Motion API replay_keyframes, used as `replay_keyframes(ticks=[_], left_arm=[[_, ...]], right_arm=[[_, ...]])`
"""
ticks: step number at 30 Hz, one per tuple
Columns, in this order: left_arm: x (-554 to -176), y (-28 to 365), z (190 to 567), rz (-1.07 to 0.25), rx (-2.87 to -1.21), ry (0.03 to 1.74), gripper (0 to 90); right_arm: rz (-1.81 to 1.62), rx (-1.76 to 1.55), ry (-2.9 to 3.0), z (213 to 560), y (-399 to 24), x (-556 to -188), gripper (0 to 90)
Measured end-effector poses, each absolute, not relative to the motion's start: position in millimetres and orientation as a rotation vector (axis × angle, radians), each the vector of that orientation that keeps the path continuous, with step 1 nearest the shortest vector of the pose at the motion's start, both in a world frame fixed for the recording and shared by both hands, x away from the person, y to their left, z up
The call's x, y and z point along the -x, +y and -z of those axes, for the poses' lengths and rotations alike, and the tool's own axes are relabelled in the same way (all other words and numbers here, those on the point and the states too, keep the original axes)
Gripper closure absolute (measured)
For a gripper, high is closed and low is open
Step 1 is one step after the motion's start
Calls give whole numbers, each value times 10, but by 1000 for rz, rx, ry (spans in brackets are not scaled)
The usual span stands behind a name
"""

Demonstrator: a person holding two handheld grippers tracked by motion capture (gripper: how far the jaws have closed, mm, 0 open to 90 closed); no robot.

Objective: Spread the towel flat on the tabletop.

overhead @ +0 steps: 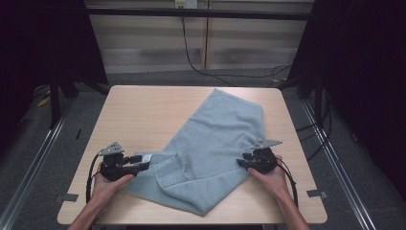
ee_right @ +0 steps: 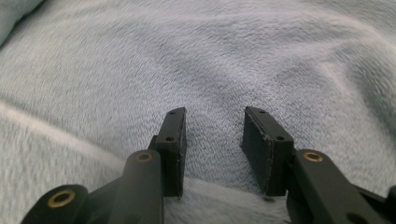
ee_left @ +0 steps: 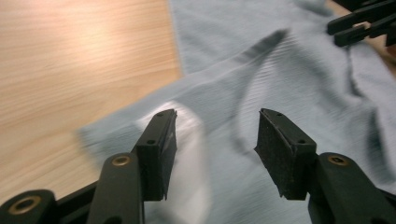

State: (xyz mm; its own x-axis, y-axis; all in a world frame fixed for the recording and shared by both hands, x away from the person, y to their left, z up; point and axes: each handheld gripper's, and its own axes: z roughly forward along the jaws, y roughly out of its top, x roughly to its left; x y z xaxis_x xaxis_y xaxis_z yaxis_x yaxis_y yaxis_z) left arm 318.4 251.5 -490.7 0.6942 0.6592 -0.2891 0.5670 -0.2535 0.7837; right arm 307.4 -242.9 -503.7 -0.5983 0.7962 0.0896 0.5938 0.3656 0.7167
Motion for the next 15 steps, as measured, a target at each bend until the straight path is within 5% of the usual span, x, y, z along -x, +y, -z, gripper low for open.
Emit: replay_keyframes(ticks=[4,15], left_arm=[[-3258,2593,4989,-147,-1961,989,503],[-3295,2615,5083,-157,-1995,993,536]], right_arm=[[-1084,-1301,2334,5031,-2446,-3063,528],[-1412,-1093,2465,4765,-1780,-2738,533]])
